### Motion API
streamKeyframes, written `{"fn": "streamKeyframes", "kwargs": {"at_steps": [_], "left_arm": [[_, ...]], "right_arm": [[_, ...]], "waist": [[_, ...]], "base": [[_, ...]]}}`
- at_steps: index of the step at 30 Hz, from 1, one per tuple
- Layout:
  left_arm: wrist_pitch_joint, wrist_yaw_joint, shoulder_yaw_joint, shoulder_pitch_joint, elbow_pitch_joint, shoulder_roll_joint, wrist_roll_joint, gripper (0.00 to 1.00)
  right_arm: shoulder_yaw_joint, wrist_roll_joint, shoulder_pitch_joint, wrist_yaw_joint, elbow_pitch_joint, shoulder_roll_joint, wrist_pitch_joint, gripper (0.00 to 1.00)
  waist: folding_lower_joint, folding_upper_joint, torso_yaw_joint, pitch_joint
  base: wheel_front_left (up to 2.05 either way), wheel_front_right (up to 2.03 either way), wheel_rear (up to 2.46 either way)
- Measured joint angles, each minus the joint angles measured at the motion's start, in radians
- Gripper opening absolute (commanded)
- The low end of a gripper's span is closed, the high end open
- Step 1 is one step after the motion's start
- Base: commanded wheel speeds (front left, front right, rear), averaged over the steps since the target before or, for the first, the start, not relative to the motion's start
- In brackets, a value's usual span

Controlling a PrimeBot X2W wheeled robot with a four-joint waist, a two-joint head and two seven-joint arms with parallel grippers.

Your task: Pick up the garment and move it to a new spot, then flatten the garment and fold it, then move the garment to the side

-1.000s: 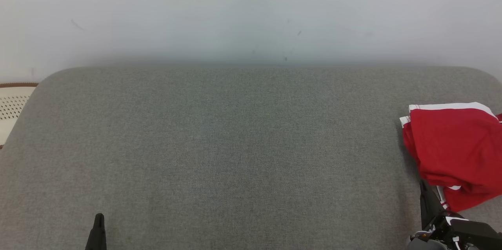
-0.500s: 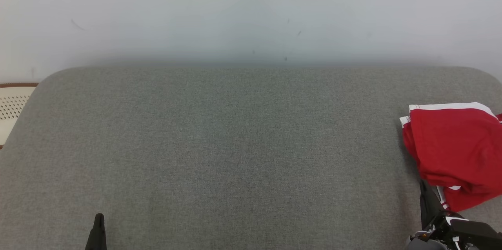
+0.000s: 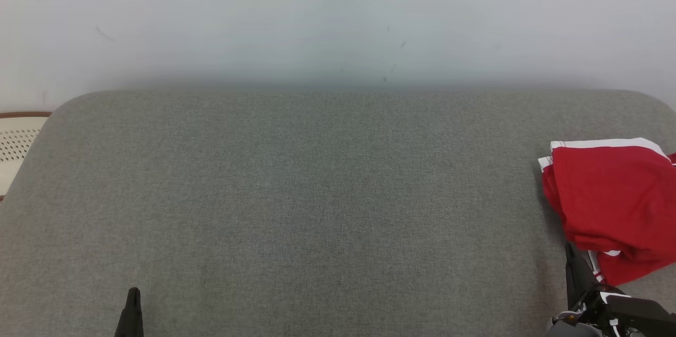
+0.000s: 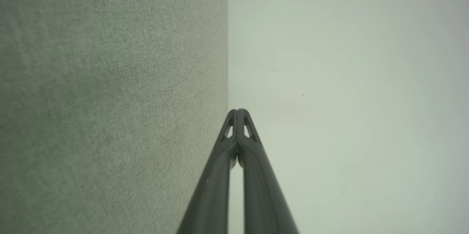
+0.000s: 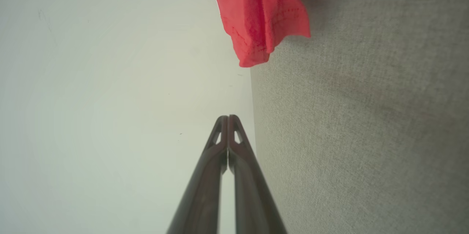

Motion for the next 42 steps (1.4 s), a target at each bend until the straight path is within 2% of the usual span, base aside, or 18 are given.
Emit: {"fn": "streamKeyframes", "kwargs": {"at_steps": [42], "left_arm": [[0.000,0.000,0.000,0.000,0.000,0.000,0.000,0.00]], "right_arm": [[0.000,0.000,0.000,0.000,0.000,0.000,0.000,0.00]], "waist": [[0.0000,0.0000,0.000,0.000]], "base": [[0.00,0.00,0.00]]}}
